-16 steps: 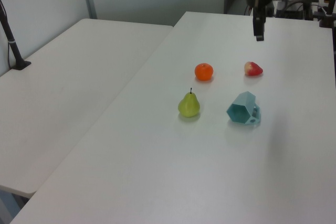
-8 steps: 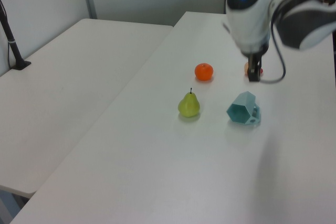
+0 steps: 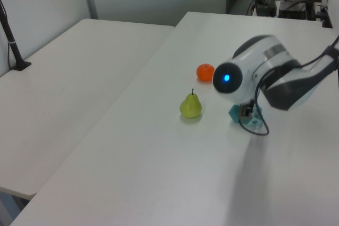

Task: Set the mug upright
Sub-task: 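Move the gripper down toward the light-blue mug lying on its side, then close the gripper on the mug's base end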

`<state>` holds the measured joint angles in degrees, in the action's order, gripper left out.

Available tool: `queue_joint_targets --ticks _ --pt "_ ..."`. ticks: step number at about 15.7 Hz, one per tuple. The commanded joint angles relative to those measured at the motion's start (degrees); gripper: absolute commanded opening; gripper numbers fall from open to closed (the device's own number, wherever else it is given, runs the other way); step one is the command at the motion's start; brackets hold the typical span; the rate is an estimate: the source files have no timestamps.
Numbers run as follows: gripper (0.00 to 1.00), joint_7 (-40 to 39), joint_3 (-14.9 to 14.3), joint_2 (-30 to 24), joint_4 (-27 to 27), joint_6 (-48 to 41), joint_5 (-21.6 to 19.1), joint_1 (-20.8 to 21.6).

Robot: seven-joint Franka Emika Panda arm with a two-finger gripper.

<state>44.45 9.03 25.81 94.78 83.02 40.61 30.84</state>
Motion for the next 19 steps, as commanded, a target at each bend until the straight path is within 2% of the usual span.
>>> queue_joint_targets --ticks 1,5,8,15,16,19 --pt "1.0 5.11 -0.33 3.54 -1.27 2.67 2.19 0.27" --pt "0.96 7.75 -0.68 6.62 -1.18 2.93 4.13 -0.69" --pt "0.78 7.67 -0.68 6.89 -1.09 2.85 4.04 -2.54" --pt "0.03 6.88 -0.68 4.79 -1.09 1.97 3.34 -4.21" --pt "0.0 5.83 -0.68 4.08 -1.09 1.53 3.17 -4.3" --pt "0.0 1.09 -0.68 1.71 -1.18 -0.23 1.51 -5.35"
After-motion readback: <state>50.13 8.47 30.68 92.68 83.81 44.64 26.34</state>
